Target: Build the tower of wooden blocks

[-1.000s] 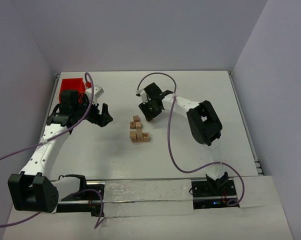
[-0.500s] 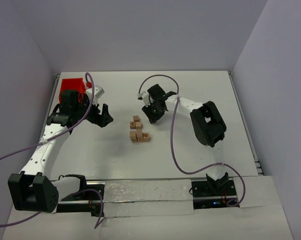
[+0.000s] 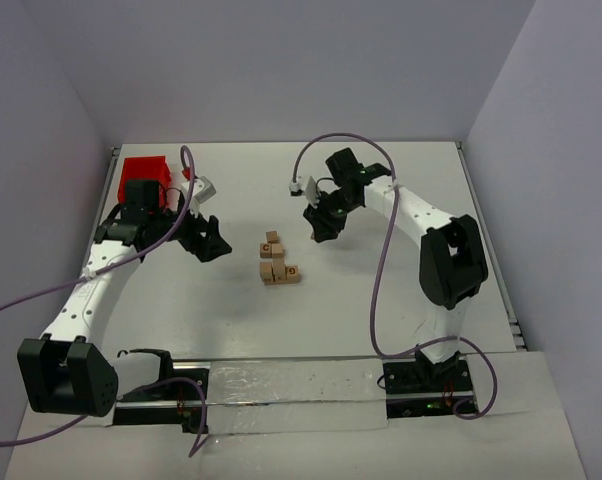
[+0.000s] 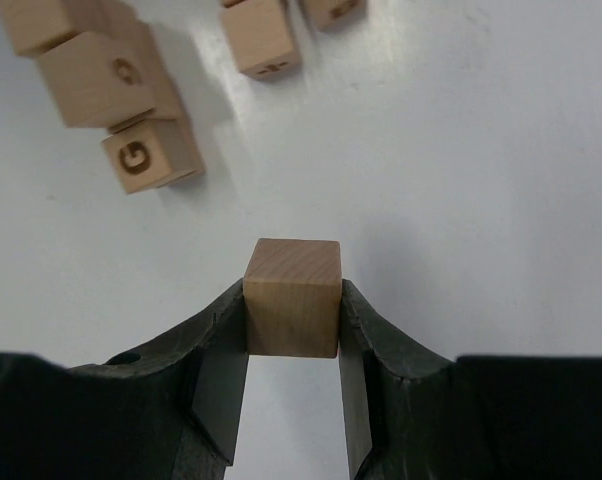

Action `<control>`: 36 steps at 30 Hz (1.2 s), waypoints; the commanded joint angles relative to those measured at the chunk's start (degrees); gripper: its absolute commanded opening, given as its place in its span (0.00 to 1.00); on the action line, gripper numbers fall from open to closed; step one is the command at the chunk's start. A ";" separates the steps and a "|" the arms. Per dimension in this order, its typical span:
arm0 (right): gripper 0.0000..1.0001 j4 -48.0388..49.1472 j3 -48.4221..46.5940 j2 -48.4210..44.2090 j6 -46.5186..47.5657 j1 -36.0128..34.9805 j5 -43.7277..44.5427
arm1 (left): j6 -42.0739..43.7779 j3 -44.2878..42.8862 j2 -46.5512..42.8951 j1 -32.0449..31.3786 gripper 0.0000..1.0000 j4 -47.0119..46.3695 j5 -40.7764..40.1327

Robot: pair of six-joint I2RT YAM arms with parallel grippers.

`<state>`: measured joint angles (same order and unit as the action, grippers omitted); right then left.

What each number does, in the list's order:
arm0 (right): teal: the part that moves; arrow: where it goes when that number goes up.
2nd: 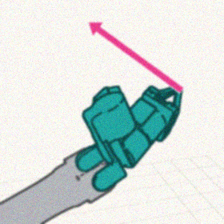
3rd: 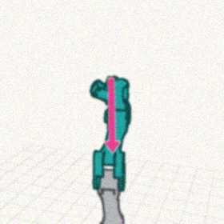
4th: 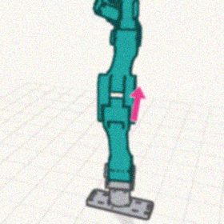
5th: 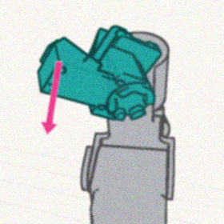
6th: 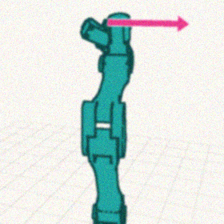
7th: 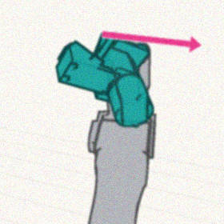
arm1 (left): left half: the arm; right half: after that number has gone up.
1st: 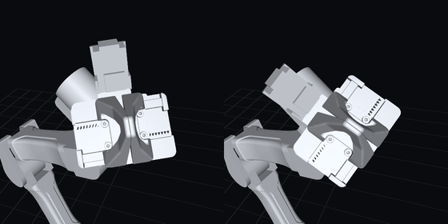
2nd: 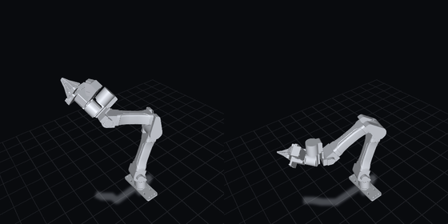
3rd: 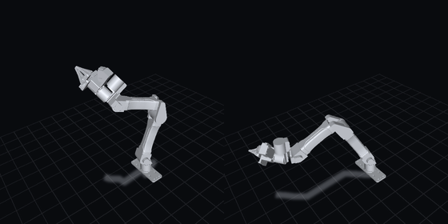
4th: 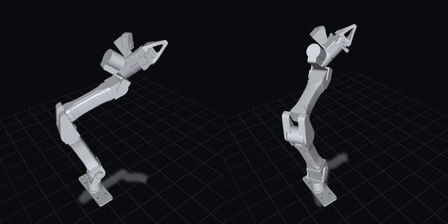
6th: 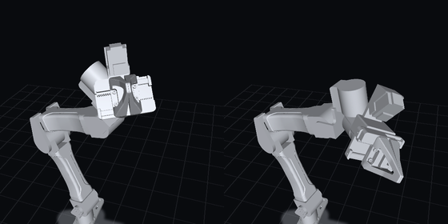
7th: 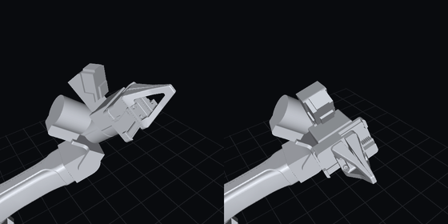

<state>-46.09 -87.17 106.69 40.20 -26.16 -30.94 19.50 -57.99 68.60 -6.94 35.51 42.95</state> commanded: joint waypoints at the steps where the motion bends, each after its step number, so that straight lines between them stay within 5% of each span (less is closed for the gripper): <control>1: 0.21 -5.31 -0.90 -3.86 7.94 -2.05 -4.08 | 1.46 -2.91 0.57 0.26 0.99 1.35 3.19; 36: 0.24 1.30 4.64 -2.32 8.05 -14.36 2.51 | -0.64 -3.09 0.66 0.26 0.99 -0.05 2.05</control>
<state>-47.27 -83.16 104.77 48.49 -39.67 -29.45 19.75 -59.11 70.52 -6.92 37.13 43.97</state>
